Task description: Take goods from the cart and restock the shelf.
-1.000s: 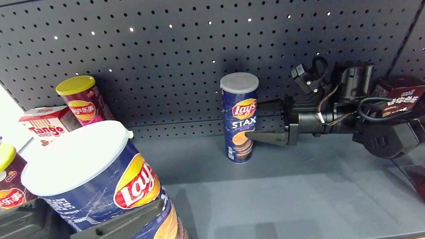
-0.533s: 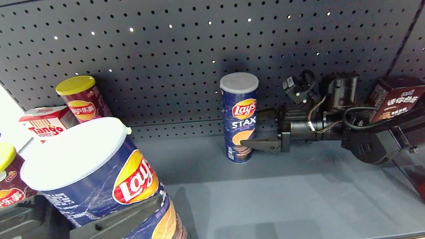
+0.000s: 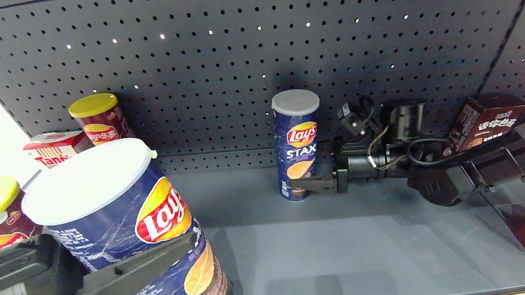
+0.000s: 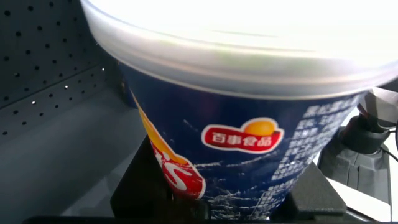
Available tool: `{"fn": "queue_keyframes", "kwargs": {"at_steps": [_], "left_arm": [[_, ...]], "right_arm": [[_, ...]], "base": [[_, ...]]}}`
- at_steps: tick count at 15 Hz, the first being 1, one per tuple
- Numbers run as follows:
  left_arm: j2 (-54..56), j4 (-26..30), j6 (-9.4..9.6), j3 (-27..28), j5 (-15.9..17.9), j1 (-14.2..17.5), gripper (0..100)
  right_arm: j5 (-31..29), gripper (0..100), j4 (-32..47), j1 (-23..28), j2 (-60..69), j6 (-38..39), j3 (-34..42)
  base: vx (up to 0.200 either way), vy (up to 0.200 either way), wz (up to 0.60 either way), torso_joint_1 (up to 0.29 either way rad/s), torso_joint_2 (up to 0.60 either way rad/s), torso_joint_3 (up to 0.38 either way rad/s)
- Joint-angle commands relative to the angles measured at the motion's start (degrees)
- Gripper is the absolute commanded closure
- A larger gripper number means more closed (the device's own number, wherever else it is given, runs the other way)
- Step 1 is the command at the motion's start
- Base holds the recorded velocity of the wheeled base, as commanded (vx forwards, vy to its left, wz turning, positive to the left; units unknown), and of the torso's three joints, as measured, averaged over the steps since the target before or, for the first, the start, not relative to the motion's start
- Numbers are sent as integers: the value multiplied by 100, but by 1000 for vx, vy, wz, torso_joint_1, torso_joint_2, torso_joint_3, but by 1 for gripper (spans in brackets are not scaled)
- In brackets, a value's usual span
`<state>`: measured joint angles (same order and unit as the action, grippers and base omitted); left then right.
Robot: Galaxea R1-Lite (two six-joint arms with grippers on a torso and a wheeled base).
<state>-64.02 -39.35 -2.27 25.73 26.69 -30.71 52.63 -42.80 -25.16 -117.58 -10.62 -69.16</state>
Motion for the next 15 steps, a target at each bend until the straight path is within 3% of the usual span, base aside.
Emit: {"fn": "queue_keyframes", "kwargs": {"at_steps": [1,5,6,12,15], "left_arm": [[-5,-2,-2,2,3,3,100],[-5,-2,-2,-16,3,3,100],[-5,-2,7,-7,-5,3,100],[-14,-2,7,-7,-5,3,100],[4,-11,7,-7,3,3,100]], "right_arm": [[-7,0,0,-50,-134,-2,-124],[-7,0,-9,-94,-266,7,-239],[2,100,-62,-103,-301,-2,-291],[-77,100,-88,-112,24,25,-107],[-420,100,-79,-244,754,33,517]], "base": [[0,0,0,0,0,0],[0,0,0,0,0,0],[0,0,0,0,0,0],[0,0,0,0,0,0],[0,0,0,0,0,0]]}}
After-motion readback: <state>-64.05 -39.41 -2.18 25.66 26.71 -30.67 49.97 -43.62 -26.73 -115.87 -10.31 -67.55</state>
